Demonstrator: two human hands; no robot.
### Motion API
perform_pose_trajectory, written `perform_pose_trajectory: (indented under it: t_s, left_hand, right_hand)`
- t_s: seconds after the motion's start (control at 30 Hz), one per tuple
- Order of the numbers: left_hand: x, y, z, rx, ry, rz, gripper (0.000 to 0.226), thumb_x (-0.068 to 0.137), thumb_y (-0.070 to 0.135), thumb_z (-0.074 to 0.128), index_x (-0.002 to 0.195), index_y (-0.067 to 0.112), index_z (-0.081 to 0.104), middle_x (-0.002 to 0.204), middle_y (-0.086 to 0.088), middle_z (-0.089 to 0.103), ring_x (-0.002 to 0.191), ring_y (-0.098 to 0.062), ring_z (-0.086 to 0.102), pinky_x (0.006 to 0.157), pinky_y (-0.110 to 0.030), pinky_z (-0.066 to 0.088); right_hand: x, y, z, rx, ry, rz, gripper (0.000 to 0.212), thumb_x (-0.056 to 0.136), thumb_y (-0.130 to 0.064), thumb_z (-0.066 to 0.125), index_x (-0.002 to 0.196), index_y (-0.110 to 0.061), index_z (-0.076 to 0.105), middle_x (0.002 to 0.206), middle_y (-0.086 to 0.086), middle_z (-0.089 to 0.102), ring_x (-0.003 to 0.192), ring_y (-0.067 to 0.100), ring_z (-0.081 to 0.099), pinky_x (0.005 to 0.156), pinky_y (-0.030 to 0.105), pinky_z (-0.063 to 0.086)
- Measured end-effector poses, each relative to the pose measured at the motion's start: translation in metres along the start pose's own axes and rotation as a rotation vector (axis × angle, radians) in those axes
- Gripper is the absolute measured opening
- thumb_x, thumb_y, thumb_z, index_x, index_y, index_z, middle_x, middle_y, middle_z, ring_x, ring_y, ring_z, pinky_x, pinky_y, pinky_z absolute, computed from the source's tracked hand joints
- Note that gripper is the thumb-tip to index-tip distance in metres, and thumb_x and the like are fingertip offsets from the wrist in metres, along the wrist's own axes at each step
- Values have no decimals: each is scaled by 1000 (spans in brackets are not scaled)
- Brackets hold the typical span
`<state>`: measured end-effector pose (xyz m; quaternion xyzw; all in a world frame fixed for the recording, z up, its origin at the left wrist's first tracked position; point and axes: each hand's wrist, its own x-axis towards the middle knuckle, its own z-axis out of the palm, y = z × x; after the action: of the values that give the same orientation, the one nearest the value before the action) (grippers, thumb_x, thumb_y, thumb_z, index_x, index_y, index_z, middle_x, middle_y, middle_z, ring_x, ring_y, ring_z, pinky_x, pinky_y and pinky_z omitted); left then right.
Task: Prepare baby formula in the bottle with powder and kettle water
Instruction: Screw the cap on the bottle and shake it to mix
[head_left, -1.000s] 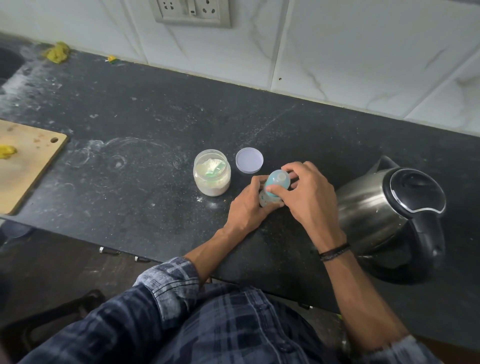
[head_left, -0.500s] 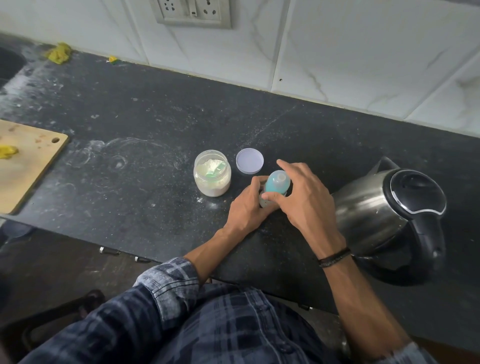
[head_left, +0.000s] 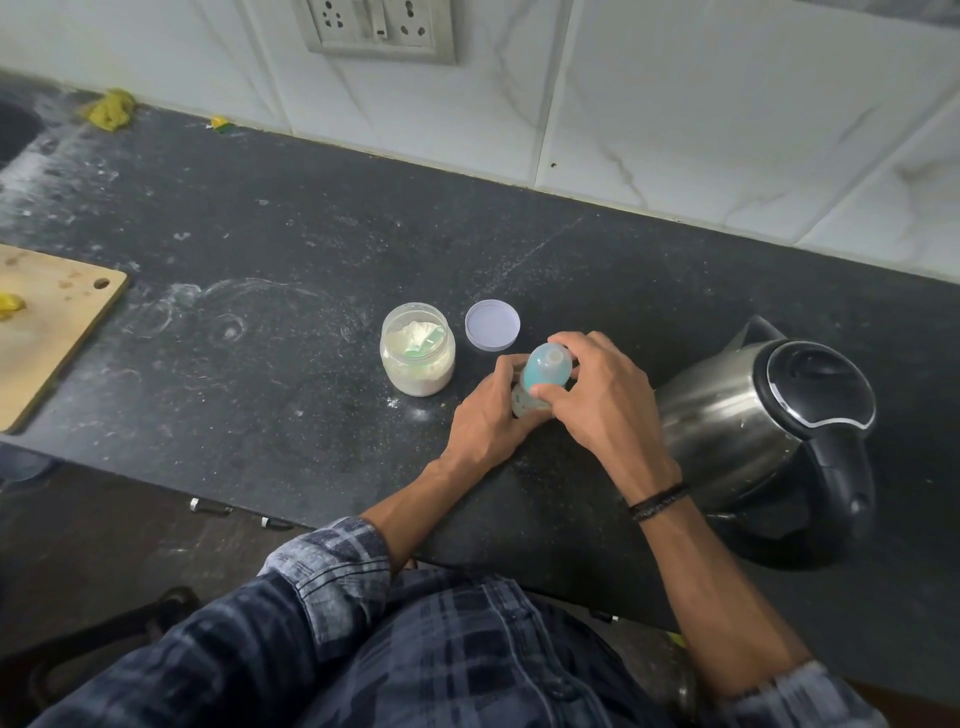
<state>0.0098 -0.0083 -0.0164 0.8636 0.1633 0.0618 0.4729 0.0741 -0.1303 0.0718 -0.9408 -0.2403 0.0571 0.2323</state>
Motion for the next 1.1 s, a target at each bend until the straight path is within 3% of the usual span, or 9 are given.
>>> perform_pose_trajectory:
  t_s: [0.1,0.23,0.47,0.6,0.73,0.9,1.0,1.1]
  left_hand:
    - [0,0,-1,8,-11,-4,61,85,53,69,133,28,40,130,10,63,111,-13,61,88,-41,52]
    - [-2,3,-2,5,-13,-5,65,76,68,54,129,32,39,127,15,63,109,-12,62,87,-40,51]
    - [-2,1,0,13,-2,-12,53,80,51,59,127,35,39,123,19,64,104,-11,64,85,-48,53]
    - [-1,4,-1,28,1,-35,52,77,54,49,125,37,41,119,19,66,102,-13,65,85,-45,52]
    - [-2,6,0,23,6,-58,48,79,46,52,124,35,42,113,20,65,101,-16,64,86,-43,51]
    - [-3,11,-3,-10,-3,-54,57,72,56,50,123,33,42,111,20,63,91,-9,58,82,-42,51]
    - [-4,11,-4,-11,5,-26,52,74,53,49,122,35,39,117,17,66,100,-14,63,83,-45,53]
    - [-4,12,-4,-18,7,-21,52,76,55,49,123,35,40,120,17,65,103,-14,64,85,-47,53]
  right_hand:
    - [1,0,2,8,4,6,53,79,-34,86,124,-24,60,116,-2,61,101,21,64,83,40,55]
    - [2,3,3,4,-49,-46,54,82,-28,83,130,-23,57,125,-1,63,110,25,60,90,40,51]
    - [4,-2,15,-32,23,-28,48,80,-27,83,119,-15,60,114,6,64,102,30,60,83,39,47]
    - [-4,-5,24,-32,142,10,48,78,-32,85,112,-9,60,106,10,64,97,33,62,79,41,49]
    - [-9,-10,31,-15,249,61,50,77,-38,86,106,-8,59,102,11,65,93,33,64,73,41,51]
    - [-4,-3,28,-30,175,84,58,74,-50,87,108,-11,60,106,8,64,98,29,61,78,41,51]
    - [-2,5,20,43,72,-37,66,72,-33,91,127,-12,62,123,7,61,107,30,57,91,37,46]
    - [-1,7,18,88,9,-98,66,76,-11,84,137,-17,58,131,4,62,112,29,59,94,36,45]
